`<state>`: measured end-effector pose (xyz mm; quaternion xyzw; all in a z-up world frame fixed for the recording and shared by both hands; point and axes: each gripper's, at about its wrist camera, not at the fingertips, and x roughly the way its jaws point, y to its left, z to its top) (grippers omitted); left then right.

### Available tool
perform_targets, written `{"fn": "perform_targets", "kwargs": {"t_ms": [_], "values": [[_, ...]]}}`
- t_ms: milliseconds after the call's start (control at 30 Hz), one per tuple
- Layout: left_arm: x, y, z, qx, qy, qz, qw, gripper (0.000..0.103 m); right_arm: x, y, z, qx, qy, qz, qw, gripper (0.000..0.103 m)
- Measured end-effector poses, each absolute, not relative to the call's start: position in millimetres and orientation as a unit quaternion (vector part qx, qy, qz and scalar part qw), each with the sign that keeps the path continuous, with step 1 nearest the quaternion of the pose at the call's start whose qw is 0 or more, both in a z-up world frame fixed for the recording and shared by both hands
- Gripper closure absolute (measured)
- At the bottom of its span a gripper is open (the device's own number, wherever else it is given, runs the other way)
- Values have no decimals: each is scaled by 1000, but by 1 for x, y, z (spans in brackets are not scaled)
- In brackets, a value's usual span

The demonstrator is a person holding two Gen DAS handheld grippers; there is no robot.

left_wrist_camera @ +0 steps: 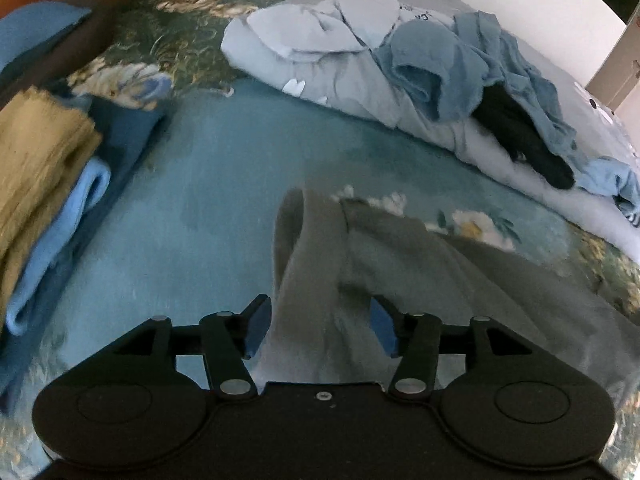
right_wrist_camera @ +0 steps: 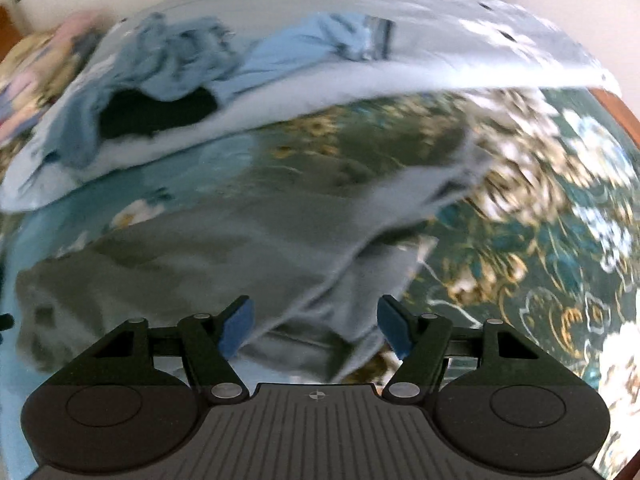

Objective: Fold clothes
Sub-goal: 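Lay the grey sweatshirt flat on the bedspread with both grippers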

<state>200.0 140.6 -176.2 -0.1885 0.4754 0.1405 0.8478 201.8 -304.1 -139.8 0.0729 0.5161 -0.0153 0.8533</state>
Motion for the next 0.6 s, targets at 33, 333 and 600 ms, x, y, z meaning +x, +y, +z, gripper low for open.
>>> {"fn": "perform_targets", "kwargs": {"t_ms": [33,333,600], "values": [[207,143,-179,-186,476,138,849,49,202,-311,-145,85,517,-21,852,38],[260,154,-202,-160,481,114,854,42,235,-344,-178,186,509,-24,840,49],[281,147,-208,-172,479,70,858,56,275,-358,-194,240,513,-45,823,56]]}}
